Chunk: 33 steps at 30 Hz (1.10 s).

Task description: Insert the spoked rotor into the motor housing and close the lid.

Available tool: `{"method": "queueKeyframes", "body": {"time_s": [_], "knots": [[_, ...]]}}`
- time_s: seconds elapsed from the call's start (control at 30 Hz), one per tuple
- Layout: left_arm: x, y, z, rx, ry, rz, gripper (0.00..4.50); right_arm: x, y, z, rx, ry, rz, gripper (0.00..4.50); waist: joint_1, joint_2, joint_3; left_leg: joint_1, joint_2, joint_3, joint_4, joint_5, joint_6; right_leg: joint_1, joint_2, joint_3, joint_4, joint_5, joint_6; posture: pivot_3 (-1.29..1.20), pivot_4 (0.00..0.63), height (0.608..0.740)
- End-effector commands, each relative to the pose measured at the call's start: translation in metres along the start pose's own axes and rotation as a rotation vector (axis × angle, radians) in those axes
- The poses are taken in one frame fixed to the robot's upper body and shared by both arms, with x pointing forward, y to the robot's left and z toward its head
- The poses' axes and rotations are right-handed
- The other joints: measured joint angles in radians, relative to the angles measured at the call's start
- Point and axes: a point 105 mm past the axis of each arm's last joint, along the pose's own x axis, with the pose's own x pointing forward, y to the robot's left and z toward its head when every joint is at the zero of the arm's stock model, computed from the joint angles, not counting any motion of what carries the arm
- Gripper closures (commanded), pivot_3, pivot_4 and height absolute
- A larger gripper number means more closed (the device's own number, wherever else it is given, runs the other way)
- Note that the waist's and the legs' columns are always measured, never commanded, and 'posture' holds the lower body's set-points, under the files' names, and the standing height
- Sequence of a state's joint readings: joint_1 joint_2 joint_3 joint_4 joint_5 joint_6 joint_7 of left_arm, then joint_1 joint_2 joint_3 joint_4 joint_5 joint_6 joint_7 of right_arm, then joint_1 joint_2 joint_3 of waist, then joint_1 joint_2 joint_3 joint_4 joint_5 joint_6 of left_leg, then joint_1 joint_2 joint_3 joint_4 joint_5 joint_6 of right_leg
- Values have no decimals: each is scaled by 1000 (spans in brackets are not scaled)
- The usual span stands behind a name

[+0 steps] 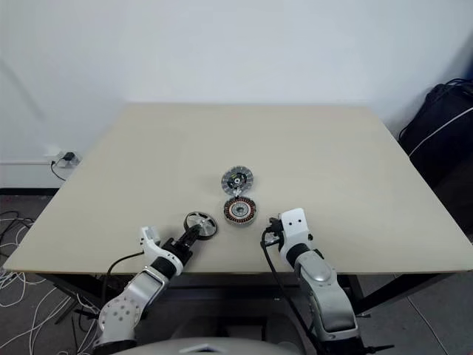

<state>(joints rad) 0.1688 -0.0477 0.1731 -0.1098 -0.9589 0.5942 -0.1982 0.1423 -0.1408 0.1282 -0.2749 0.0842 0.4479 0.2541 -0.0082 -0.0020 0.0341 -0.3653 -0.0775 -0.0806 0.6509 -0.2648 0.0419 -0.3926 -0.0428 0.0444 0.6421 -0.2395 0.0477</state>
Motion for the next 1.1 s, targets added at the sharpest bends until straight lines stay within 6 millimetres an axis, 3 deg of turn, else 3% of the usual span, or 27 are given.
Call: {"method": "queueKeyframes", "body": {"time_s": [0.03,0.2,0.43,0.73,1.1], "knots": [[11,-42,11,130,-32,-202,4123,-1,-1,13,-10,-49,-4,4500,1,0,0,0,0,0,0,0,0,0,0,0,0,0,0,0,0,740],[21,-64,10,99,2,-342,4123,-2,-1,13,-10,-47,-10,4500,1,0,0,0,0,0,0,0,0,0,0,0,0,0,0,0,0,740],[46,-79,1,-59,86,-406,4123,-6,-3,12,-6,-49,-19,4500,3,0,0,0,0,0,0,0,1,0,1,-1,0,1,1,0,0,740],[76,-72,-24,-167,166,-357,4123,-13,4,9,10,-52,22,4500,6,0,0,0,0,0,1,1,1,-1,1,-1,0,3,5,0,0,740],[90,-77,-45,-219,230,-380,4123,-15,5,10,10,-60,12,4500,15,-1,0,-1,0,0,1,0,1,-1,1,-1,0,4,6,0,0,740]]}}
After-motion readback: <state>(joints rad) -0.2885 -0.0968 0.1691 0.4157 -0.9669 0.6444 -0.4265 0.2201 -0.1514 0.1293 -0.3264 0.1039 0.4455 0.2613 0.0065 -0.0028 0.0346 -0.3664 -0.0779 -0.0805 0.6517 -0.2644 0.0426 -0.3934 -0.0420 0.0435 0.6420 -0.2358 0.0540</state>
